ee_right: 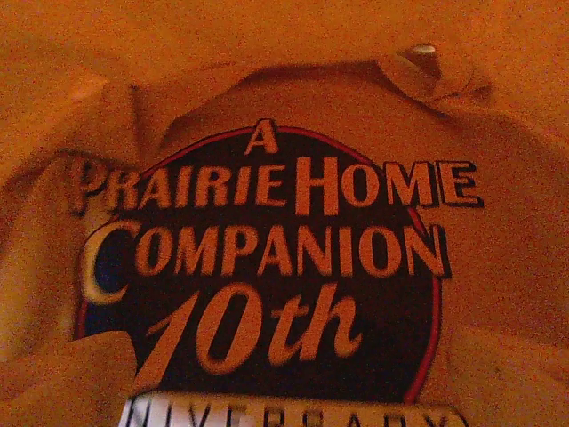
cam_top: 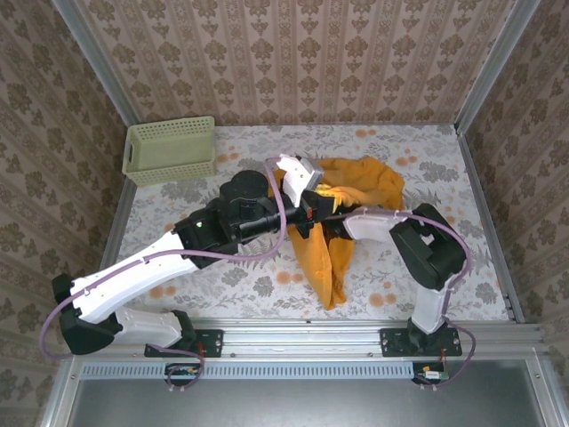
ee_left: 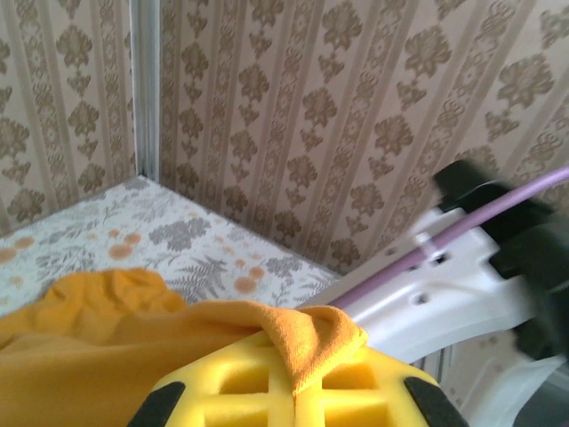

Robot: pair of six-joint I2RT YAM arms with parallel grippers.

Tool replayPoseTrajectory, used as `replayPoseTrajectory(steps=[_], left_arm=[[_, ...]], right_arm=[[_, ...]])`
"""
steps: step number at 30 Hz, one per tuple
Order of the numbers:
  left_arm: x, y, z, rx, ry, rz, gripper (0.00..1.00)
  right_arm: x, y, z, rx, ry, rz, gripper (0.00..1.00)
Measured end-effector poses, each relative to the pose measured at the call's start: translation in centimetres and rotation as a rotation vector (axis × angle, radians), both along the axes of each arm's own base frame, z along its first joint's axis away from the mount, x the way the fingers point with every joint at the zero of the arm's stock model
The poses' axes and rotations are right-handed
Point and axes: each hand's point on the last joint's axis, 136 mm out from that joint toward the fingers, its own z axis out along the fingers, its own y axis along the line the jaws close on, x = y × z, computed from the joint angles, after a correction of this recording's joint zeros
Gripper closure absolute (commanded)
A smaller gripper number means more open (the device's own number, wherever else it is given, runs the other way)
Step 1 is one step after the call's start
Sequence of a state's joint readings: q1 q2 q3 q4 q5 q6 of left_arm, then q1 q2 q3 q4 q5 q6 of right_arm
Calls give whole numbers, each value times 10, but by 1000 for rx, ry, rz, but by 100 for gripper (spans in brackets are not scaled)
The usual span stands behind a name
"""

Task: Fold the inside-out t-shirt

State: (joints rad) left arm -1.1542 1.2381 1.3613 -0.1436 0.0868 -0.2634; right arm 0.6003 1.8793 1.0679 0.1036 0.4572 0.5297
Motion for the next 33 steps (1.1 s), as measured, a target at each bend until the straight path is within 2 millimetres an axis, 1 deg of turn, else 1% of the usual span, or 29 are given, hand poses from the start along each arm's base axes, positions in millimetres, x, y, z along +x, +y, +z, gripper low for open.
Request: replayPoseTrajectory(steps=[4, 9, 11, 13, 15, 17, 19, 23, 24, 26, 29, 32, 33], left_arm=[[-2, -5, 16, -23, -20, -2, 100], [2, -12, 24, -24, -36, 12, 100], [4, -14, 25, -22, -42, 20, 100], [7, -14, 24, -16, -48, 39, 100], [11, -12, 23, -11, -52, 59, 100], [15, -11, 22, -2, -56, 83, 100], [20, -8, 19, 11, -58, 112, 100], [37, 1, 14, 36, -57, 180, 100], [44, 5, 13, 41, -56, 207, 100], [61, 16, 10, 59, -52, 262, 100], [89, 38, 1, 94, -32, 361, 100], [114, 61, -8, 129, -5, 451, 100], [121, 67, -11, 138, 5, 476, 100]], right_arm=[[11, -5, -21, -44, 120, -55, 6], [23, 1, -43, -101, 246, -102, 3], [30, 5, -40, -110, 263, -109, 7], [33, 8, -41, -121, 285, -119, 8], [33, 10, -40, -135, 301, -123, 14], [33, 11, -40, -143, 307, -124, 24], [32, 11, -40, -151, 309, -127, 39], [28, 10, -43, -158, 297, -114, 66], [24, 8, -43, -158, 295, -112, 71], [19, 4, -43, -162, 293, -96, 77], [7, 1, -44, -163, 290, -62, 87], [-10, 0, -43, -161, 283, -15, 100], [-17, 1, -43, -155, 280, 3, 100]])
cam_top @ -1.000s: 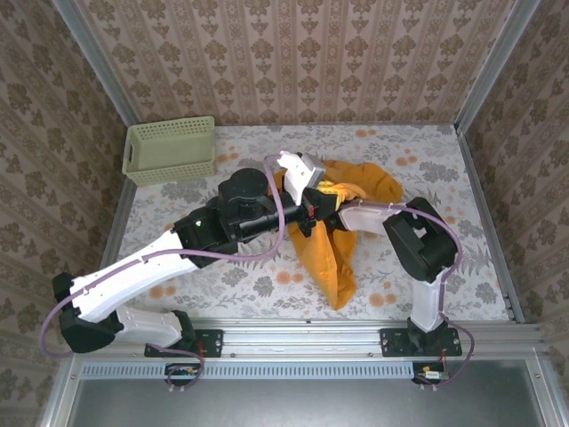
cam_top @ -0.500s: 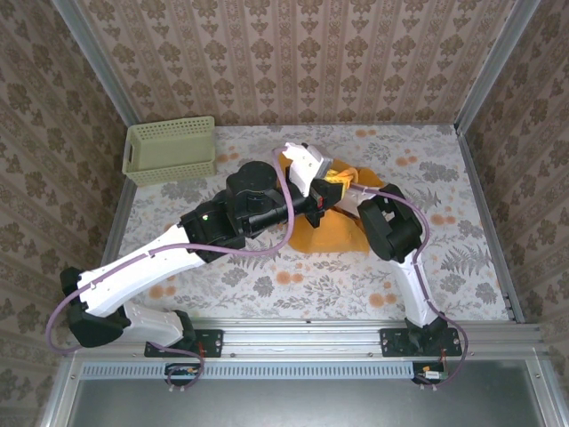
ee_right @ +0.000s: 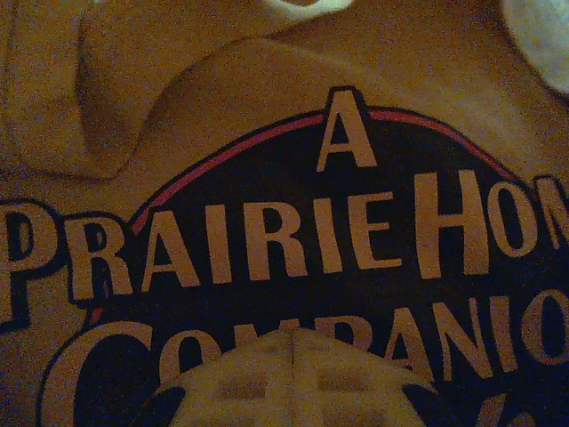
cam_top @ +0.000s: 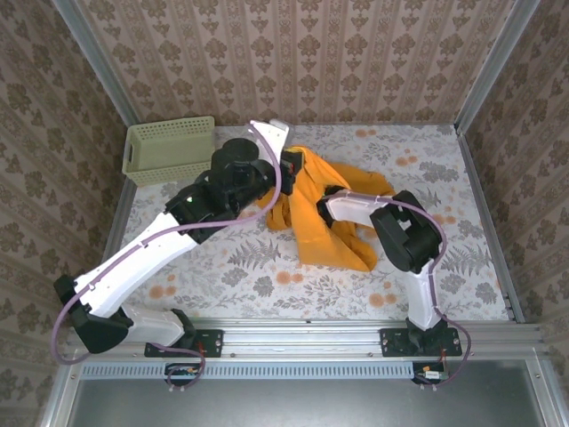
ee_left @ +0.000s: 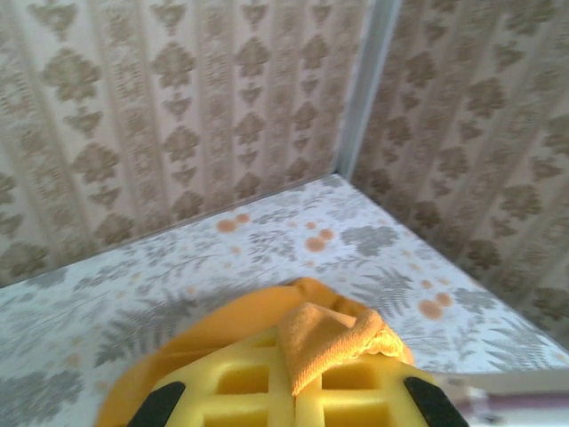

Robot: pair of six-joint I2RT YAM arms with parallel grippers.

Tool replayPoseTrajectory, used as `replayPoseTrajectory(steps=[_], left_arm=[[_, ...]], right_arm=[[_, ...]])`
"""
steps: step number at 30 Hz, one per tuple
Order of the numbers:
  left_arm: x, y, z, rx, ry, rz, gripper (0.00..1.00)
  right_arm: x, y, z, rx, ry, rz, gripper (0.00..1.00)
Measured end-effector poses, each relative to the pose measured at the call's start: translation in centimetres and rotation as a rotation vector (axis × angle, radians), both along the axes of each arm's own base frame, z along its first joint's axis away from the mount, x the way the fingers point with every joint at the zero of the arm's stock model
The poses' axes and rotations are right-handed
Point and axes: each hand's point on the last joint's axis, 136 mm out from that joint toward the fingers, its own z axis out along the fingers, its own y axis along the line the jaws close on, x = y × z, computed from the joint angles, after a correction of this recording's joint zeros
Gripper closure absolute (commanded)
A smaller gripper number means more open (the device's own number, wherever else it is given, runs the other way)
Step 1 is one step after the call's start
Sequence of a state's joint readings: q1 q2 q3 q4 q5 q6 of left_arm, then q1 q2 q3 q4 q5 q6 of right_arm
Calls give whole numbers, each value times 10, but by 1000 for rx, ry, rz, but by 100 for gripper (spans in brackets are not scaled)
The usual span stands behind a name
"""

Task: Fold the inside-out t-shirt

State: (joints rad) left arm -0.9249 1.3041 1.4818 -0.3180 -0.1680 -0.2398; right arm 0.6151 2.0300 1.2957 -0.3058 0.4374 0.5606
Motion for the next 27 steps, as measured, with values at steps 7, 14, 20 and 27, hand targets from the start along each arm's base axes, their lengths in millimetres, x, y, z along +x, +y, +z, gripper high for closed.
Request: replayPoseTrajectory(steps=[7, 14, 20, 27], left_arm=[[46, 53, -17, 21, 71, 180, 100], [76, 96, -45, 29, 154, 302, 100], [85, 108, -73, 38, 230, 327, 100], [95, 117, -97, 51, 287, 356, 100]], right_arm=[[-51, 22, 12, 46, -39, 168, 100], [-76, 36, 37, 105, -129, 249, 100], [-89, 26, 32, 115, -141, 253, 100], [-93, 31, 46, 151, -196, 270, 100]])
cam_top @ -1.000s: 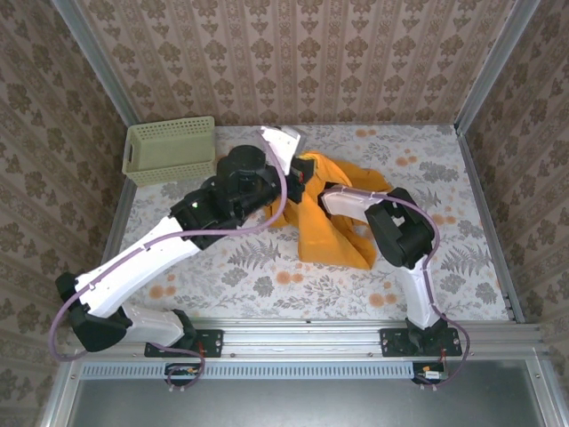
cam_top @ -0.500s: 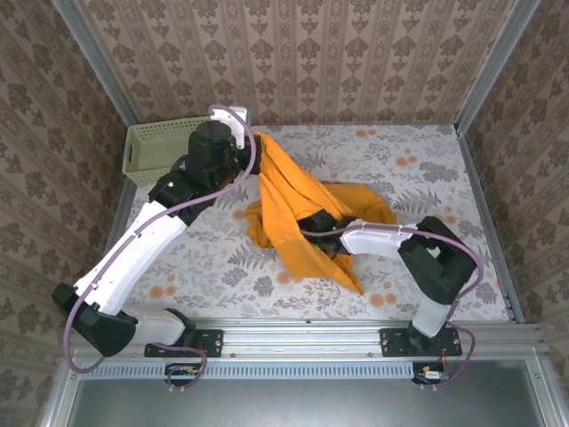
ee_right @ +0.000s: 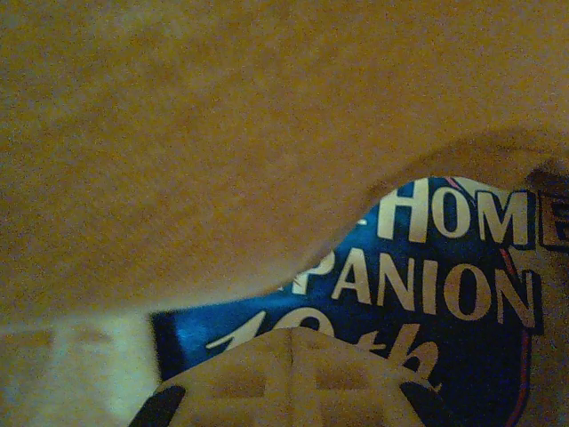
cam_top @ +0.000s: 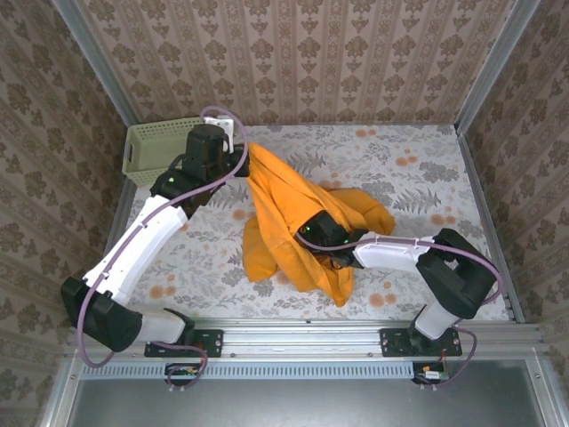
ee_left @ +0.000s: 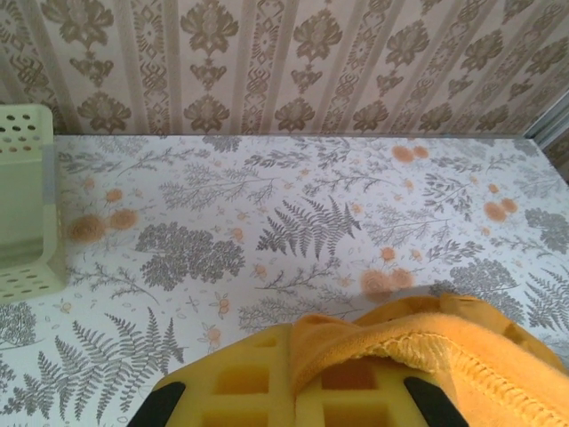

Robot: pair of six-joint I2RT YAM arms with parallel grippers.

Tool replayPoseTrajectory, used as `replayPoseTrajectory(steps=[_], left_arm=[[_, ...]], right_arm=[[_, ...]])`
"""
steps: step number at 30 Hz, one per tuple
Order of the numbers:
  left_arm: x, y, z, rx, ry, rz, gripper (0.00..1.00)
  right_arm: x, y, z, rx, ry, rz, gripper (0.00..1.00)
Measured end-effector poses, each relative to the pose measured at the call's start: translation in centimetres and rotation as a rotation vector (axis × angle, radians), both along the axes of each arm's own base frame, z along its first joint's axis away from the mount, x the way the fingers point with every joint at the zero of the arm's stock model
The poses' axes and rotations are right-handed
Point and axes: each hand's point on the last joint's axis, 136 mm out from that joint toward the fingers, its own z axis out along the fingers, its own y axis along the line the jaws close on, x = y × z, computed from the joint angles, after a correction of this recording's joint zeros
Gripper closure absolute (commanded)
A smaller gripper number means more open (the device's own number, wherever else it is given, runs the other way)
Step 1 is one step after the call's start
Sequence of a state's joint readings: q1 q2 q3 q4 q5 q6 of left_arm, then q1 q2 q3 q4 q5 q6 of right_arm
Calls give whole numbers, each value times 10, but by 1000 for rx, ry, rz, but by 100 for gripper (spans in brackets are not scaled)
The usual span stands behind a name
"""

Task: Fold the inside-out t-shirt

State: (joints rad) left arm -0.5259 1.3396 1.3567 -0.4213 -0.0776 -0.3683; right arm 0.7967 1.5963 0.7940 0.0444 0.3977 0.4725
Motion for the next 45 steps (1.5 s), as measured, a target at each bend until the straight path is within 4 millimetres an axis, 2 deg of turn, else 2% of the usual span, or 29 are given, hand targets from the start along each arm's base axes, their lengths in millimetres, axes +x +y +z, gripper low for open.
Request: replayPoseTrajectory(steps=[6, 12, 16, 22, 28, 32, 34, 38, 41, 45], left_arm=[[19, 17, -34, 41, 81, 68, 100], [40, 43, -84, 106, 205, 160, 100], [46, 52, -110, 145, 266, 197, 100], [47, 71, -147, 234, 372, 269, 100], [43, 74, -167, 273, 433, 281, 100], [43, 74, -169, 277, 443, 279, 100], [42, 72, -170, 272, 447, 269, 94], [31, 56, -177, 223, 434, 206, 78], [2, 36, -182, 162, 417, 111, 57], [-42, -10, -165, 58, 308, -89, 27]], right_arm=[[-17, 9, 16, 45, -76, 71, 100], [-30, 2, 33, 89, -137, 97, 100], [-31, 1, 47, 124, -177, 103, 100], [-37, 2, 52, 138, -195, 127, 100], [-40, 0, 74, 183, -235, 129, 100], [-42, 2, 72, 193, -219, 140, 100], [-40, 1, 65, 189, -197, 133, 100], [-30, -8, 35, 159, -112, 80, 100], [-24, -9, 14, 130, -50, 63, 100], [-21, 0, 4, 134, -10, 71, 100]])
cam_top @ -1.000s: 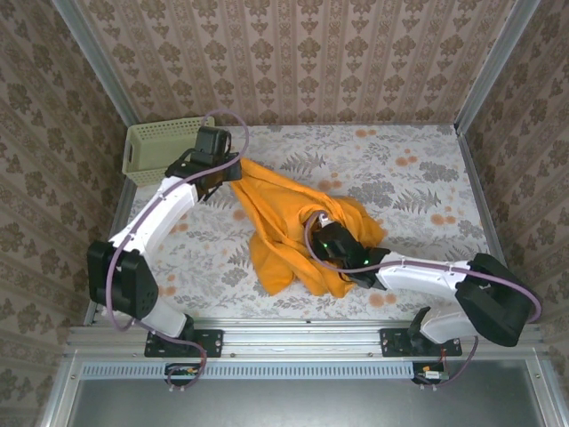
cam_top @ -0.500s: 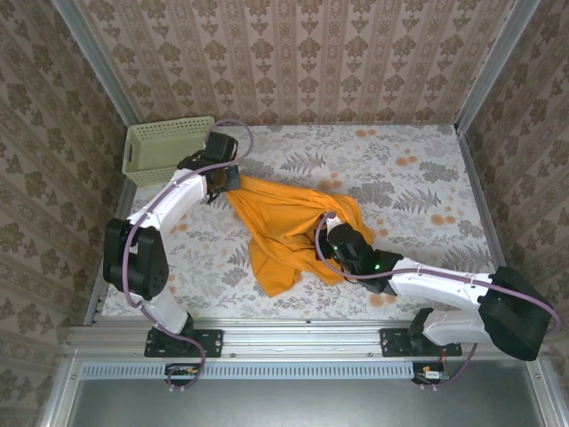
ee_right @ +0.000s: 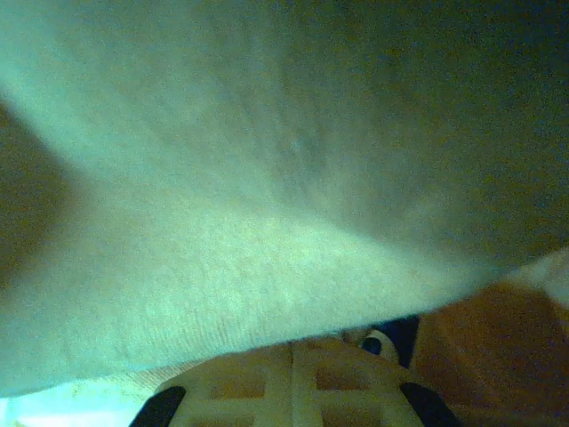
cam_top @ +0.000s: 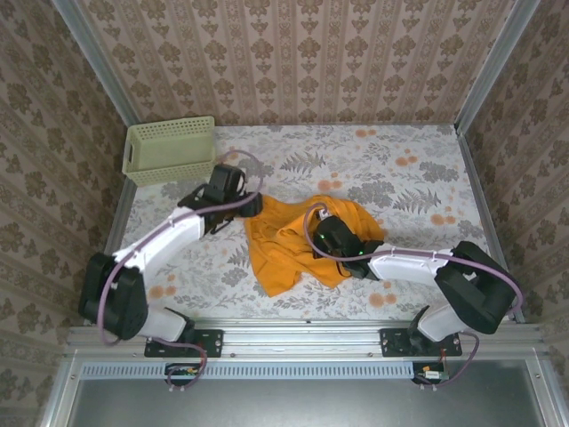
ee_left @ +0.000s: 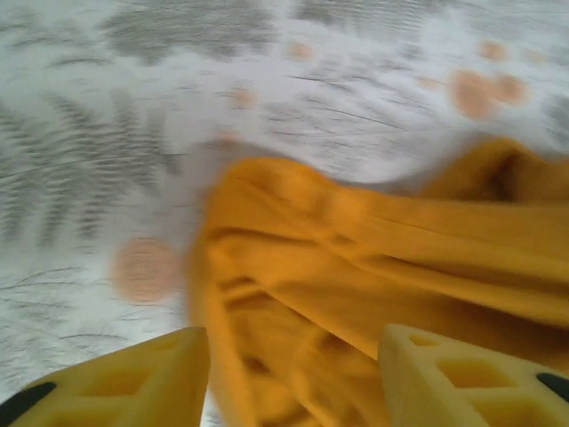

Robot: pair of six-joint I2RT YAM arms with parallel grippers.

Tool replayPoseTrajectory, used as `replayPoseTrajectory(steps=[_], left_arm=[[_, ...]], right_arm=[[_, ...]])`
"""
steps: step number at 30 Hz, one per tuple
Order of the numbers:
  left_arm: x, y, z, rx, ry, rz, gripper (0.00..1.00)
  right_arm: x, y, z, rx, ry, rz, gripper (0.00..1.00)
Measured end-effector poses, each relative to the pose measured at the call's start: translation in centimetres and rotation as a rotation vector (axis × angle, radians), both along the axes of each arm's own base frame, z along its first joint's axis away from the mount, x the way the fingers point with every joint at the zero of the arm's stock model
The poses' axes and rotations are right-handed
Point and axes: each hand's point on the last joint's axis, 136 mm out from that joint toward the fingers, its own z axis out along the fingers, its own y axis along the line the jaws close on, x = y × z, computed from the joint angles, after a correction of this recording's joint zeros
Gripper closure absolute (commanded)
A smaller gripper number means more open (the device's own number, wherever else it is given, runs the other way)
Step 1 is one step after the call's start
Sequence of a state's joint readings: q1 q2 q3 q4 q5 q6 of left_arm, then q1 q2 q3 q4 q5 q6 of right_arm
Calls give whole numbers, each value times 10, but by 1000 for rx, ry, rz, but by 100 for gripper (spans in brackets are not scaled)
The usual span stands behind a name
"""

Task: Fold the inside-out t-shirt

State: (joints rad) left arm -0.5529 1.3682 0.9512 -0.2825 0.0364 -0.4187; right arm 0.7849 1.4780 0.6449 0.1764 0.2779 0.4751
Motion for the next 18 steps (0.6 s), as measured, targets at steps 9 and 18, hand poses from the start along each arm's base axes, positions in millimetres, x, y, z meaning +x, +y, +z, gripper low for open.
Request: replayPoseTrajectory(steps=[9, 18], left_arm=[[-64, -89, 12, -200, -147, -383, 4], [-58, -122, -14, -216, -107, -480, 40]], right_arm=[[0, 5, 2, 22, 6, 15, 100], [1, 5, 0, 27, 14, 10, 100]])
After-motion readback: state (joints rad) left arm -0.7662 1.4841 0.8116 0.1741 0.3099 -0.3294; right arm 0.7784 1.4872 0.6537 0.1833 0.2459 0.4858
